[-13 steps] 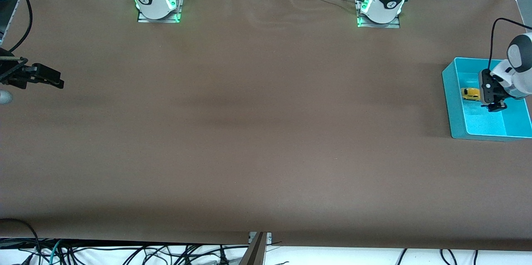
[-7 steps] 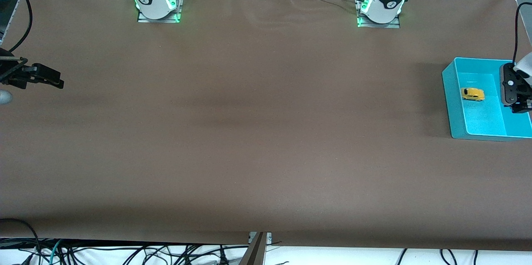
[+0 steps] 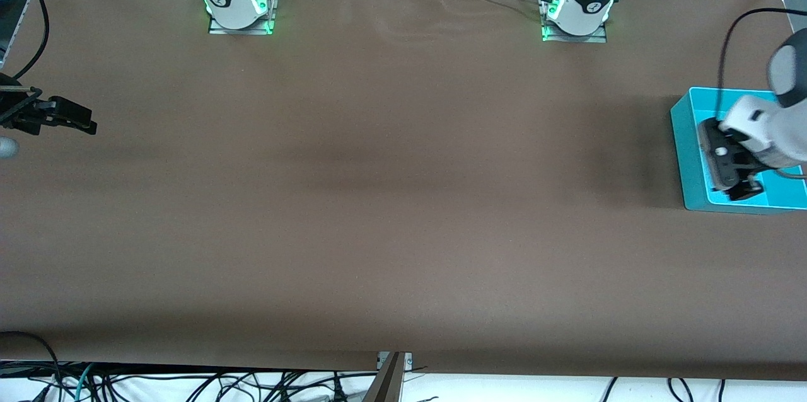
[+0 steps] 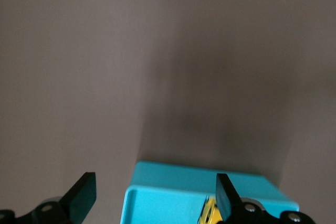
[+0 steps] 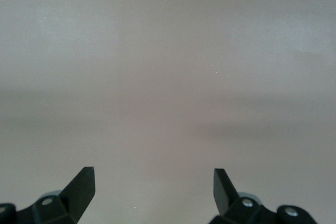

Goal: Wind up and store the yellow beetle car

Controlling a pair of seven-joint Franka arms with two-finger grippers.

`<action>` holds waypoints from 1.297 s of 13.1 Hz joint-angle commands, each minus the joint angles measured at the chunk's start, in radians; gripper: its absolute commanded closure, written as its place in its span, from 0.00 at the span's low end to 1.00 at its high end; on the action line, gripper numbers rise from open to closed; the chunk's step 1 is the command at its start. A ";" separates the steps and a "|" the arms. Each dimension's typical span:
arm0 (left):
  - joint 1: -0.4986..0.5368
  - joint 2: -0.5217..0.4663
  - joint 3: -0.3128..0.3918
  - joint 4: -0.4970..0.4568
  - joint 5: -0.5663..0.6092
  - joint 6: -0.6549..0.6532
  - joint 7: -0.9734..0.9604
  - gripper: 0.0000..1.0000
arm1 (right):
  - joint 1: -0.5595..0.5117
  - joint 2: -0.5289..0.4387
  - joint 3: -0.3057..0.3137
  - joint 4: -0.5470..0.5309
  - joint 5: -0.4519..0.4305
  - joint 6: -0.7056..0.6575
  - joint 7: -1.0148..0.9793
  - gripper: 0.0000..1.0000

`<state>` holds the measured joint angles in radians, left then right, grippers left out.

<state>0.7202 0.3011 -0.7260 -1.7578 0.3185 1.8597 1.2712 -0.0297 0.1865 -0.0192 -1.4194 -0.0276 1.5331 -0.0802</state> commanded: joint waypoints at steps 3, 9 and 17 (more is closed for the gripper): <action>-0.137 0.015 0.000 0.026 -0.076 -0.022 -0.346 0.00 | -0.006 -0.013 0.002 -0.010 0.014 -0.002 0.008 0.00; -0.339 -0.135 0.147 0.032 -0.211 -0.050 -0.680 0.00 | -0.006 -0.013 0.002 -0.010 0.014 -0.002 0.008 0.00; -0.709 -0.365 0.623 -0.064 -0.354 -0.050 -1.184 0.00 | -0.007 -0.013 0.002 -0.012 0.014 -0.002 0.008 0.00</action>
<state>0.0579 0.0276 -0.1576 -1.7394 -0.0211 1.8081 0.2721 -0.0301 0.1867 -0.0192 -1.4199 -0.0276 1.5331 -0.0802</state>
